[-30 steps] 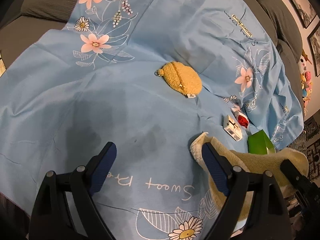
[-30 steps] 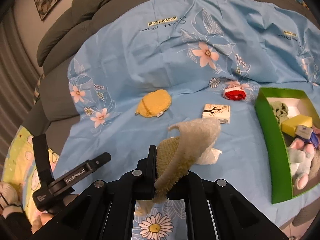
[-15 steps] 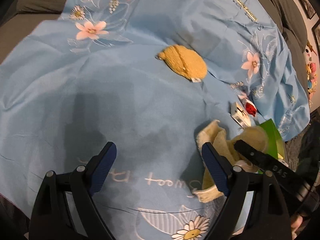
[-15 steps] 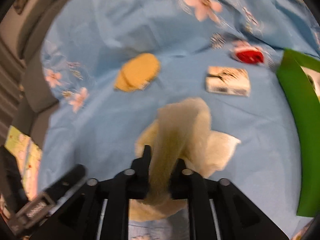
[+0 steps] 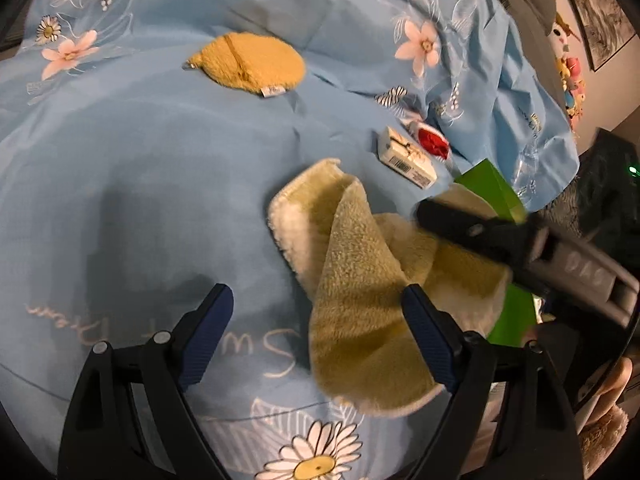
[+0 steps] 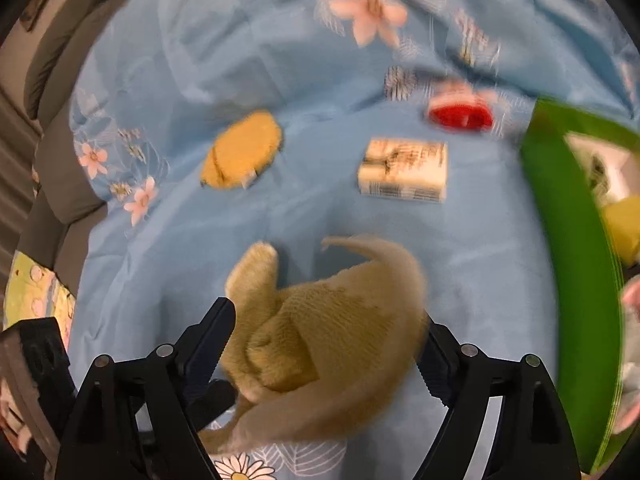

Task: Organize soft objects
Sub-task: 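Carry the towel cloth in the right tool over the green box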

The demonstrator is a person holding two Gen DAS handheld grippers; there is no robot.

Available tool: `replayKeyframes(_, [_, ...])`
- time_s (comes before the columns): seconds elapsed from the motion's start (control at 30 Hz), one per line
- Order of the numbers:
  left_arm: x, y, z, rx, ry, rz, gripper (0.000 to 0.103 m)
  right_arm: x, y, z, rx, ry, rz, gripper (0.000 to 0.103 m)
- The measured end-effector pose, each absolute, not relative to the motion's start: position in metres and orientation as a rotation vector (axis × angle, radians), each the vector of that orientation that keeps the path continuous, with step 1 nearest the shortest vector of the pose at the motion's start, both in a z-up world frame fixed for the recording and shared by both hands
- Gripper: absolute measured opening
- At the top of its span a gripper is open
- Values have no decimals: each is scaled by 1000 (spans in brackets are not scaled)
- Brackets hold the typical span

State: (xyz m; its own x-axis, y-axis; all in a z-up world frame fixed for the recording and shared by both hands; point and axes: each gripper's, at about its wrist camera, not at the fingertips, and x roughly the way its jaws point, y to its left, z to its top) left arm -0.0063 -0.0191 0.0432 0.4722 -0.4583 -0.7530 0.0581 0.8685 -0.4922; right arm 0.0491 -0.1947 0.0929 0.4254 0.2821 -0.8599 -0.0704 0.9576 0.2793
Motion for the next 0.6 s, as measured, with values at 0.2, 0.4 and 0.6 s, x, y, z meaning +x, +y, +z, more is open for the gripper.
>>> replayKeyframes(0.2, [6,-32,32,-443,1051,-340,61,65,-175,52,237,1251,283,84])
replayKeyframes(0.4, [13,-41,29,-440,1020,-384,32,63,-170,53,228,1222,284,63])
replayKeyframes(0.6, [8,-58,49,-360,973,-388,27,59,-187,65,310,1186,329,45])
